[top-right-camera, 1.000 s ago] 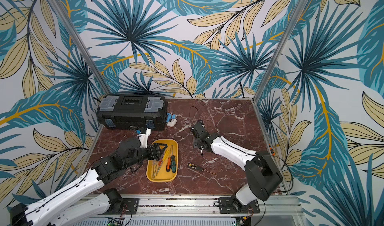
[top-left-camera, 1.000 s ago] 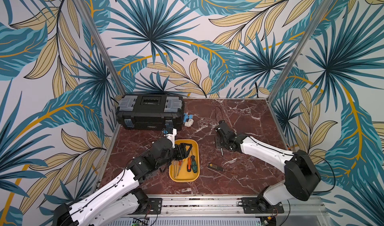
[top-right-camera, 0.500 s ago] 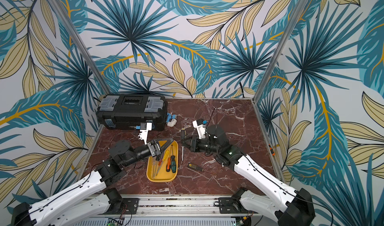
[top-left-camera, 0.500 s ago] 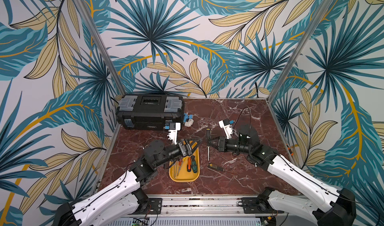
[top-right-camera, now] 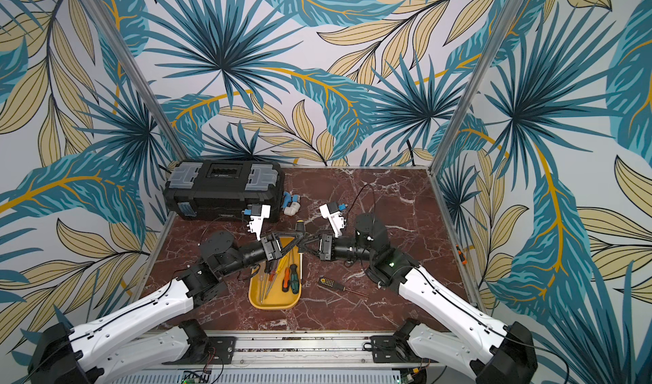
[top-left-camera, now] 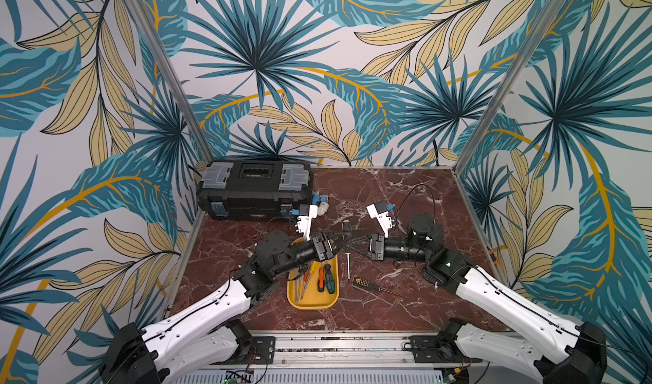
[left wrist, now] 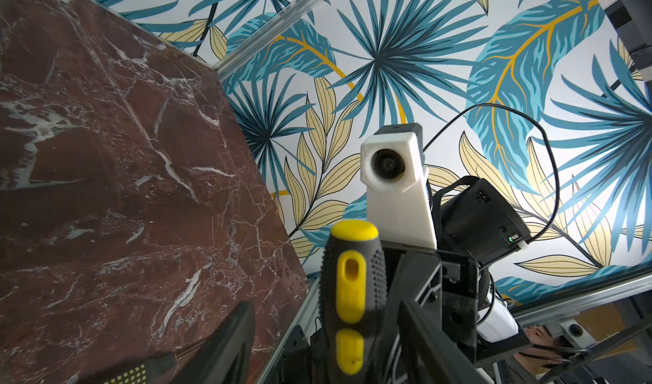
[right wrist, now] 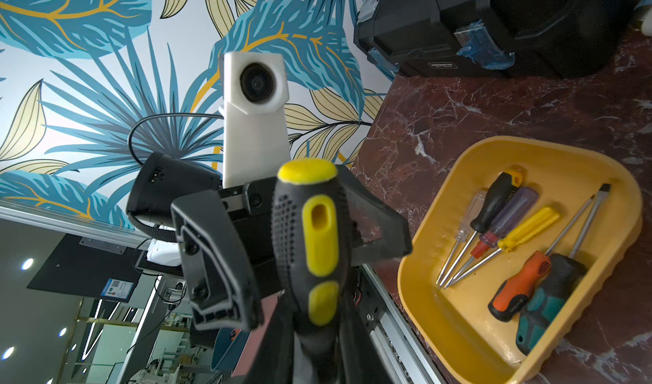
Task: Put the screwdriver on the desktop into the storage box
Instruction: Place the screwdriver in the storage box.
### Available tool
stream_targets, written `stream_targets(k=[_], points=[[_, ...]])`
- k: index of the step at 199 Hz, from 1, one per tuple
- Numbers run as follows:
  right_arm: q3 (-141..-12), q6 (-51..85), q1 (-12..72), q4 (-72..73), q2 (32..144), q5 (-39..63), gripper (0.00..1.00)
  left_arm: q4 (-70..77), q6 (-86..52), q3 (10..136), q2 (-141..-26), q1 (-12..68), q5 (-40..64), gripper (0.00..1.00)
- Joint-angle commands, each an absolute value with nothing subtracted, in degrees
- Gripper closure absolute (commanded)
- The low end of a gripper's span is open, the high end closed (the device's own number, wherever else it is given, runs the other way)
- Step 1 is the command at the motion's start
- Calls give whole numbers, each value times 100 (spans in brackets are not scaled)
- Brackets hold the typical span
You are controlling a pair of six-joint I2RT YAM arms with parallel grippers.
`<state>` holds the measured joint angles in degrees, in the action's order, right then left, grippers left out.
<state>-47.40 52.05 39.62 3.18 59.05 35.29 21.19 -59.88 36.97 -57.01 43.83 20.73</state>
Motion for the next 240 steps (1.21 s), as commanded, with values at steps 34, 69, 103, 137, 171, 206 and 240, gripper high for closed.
stream_targets(k=[34, 69, 103, 137, 171, 206, 240], points=[[-4501, 5282, 4121, 633, 5735, 3640, 97, 2868, -6183, 3886, -5969, 4378, 2207, 70], [-4395, 5224, 4160, 491, 5657, 3453, 83, 2345, -6122, 3934, -5933, 4332, 1906, 97], [-4672, 4397, 4245, -1050, 5642, 2421, 35, -91, -5764, 4454, -5862, 4290, 704, 100], [-4982, 3948, 4506, -2361, 6064, 1435, 28, -629, -5909, 4414, -5869, 4235, 336, 100], [-5132, 3869, 5236, -2273, 6247, 1083, 39, -488, -6015, 4318, -5856, 4212, 358, 100], [-5257, 3866, 5569, -1979, 6450, 1177, 48, -277, -6139, 4228, -5861, 4127, 516, 100], [-5467, 3817, 5716, -2097, 6788, 1009, 65, -228, -6179, 4203, -5819, 4096, 592, 100]])
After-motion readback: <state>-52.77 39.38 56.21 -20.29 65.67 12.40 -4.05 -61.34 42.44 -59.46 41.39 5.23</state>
